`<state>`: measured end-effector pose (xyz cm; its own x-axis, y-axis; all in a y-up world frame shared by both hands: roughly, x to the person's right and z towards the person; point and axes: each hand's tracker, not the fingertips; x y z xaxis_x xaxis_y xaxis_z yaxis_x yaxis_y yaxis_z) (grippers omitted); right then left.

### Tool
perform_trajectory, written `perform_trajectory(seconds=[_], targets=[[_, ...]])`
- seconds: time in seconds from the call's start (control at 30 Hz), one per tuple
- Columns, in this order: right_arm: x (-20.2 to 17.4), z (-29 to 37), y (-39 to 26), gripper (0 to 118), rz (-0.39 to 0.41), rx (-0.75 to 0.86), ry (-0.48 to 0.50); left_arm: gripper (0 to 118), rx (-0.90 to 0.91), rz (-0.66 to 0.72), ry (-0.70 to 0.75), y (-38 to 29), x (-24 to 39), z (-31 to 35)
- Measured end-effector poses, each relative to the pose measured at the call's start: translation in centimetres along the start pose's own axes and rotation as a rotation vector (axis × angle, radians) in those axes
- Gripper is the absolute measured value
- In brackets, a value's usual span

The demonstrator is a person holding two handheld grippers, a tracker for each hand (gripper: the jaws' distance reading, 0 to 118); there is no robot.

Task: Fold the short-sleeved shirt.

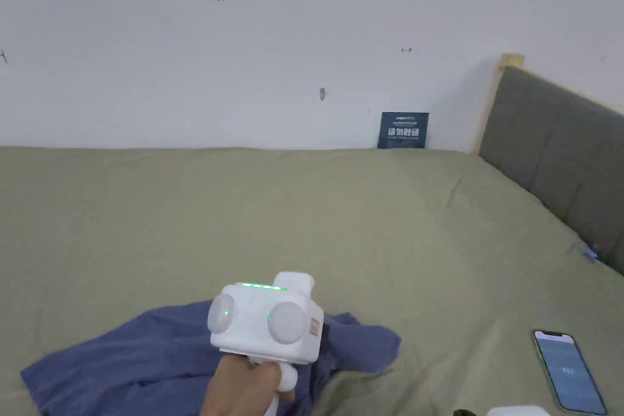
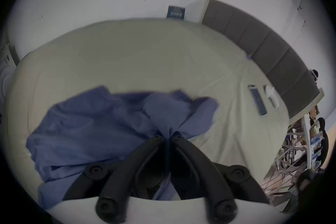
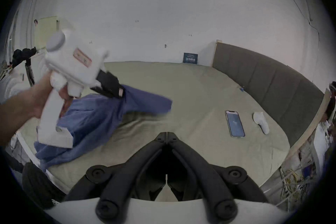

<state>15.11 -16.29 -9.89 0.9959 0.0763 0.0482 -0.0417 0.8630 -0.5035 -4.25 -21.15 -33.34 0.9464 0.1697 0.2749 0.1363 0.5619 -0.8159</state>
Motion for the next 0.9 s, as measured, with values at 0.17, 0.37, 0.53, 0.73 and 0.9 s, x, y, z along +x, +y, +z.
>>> perform_trajectory(seconds=[0.17, 0.37, 0.53, 0.73, 0.9], targets=[[0.0, -1.3, -0.3, 0, -0.009, -0.044, -0.011, 115, 0.000, 0.046, 0.032, -2.4, -2.8, 0.0], [-1.8, 0.9, 0.9, 0, 0.002, 0.039, 0.014, 67, 0.288, 0.034, 0.102, -6.5, -7.3, 14.2], [-3.9, 3.6, 1.6, 0, 0.012, 0.127, 0.065, 0, 0.515, 0.124, 0.258, -14.5, -11.3, 27.7], [-6.3, 6.1, 1.8, 0, 0.016, 0.190, 0.108, 0, 0.597, 0.172, 0.449, -22.5, -14.7, 37.2], [-7.6, 6.5, 1.7, 0, 0.043, 0.200, 0.110, 0, 0.597, 0.209, 0.494, -24.3, -16.0, 38.6]])
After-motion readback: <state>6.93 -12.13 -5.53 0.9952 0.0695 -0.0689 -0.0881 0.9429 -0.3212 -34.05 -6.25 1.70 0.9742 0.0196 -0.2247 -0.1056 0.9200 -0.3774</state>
